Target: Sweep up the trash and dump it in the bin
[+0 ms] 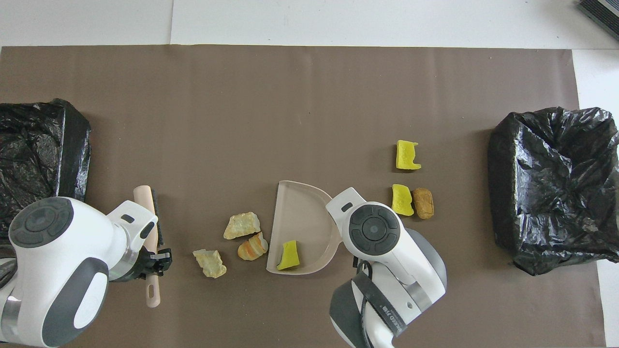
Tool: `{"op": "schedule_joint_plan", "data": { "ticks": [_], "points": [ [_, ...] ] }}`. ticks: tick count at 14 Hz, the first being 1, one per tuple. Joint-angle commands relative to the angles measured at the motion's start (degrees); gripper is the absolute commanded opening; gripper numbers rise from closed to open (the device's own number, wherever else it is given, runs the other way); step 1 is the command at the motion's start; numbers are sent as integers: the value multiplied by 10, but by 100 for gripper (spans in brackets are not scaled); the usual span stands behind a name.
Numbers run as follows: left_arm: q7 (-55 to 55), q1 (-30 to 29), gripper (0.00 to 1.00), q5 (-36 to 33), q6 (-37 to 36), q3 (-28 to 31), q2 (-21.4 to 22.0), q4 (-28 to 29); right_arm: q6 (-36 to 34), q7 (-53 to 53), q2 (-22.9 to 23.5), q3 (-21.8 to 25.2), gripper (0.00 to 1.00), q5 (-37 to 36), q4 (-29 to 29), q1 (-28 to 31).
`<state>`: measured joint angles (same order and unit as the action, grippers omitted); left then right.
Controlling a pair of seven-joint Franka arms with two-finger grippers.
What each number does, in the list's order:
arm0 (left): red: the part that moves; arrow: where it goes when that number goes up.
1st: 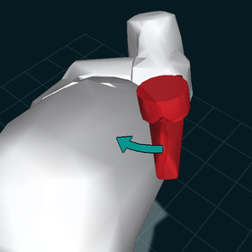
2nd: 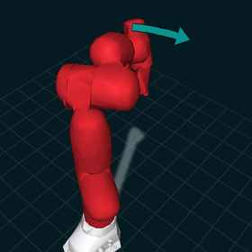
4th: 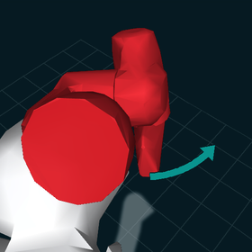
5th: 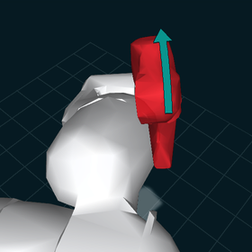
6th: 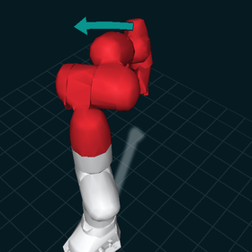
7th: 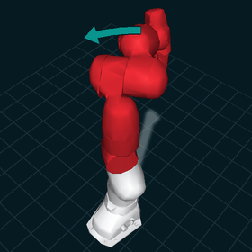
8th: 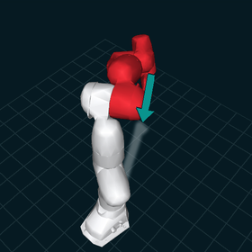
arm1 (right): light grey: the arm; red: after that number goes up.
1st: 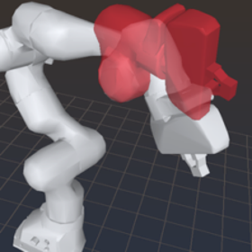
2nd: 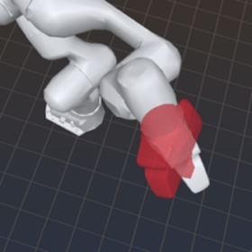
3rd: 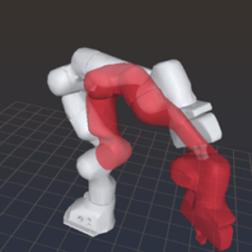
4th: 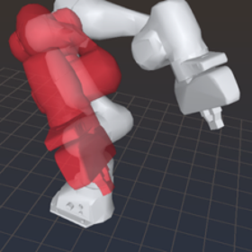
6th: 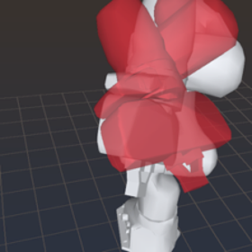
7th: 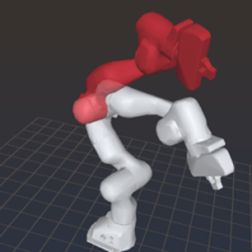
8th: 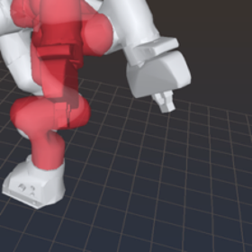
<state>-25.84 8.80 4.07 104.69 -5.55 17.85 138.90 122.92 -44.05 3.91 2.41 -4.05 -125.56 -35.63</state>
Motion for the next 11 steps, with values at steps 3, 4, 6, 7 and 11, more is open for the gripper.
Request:
{"op": "schedule_joint_plan", "data": {
  "ticks": [3,4,6,7,11],
  "points": [
    [-64,7,0,-7,15,-12,50,59,16,-5,18,-1,0,-9,5,4],
    [-92,36,0,-7,15,-12,49,69,17,-5,20,-1,0,-9,8,4],
    [-180,102,0,-6,17,-12,50,84,17,-6,22,-1,0,-9,9,4],
    [-219,140,0,-2,16,-12,50,87,17,-6,22,-1,0,-9,9,4],
    [-287,227,0,74,35,-12,38,104,16,-6,22,-1,0,-9,9,4]
  ]
}}
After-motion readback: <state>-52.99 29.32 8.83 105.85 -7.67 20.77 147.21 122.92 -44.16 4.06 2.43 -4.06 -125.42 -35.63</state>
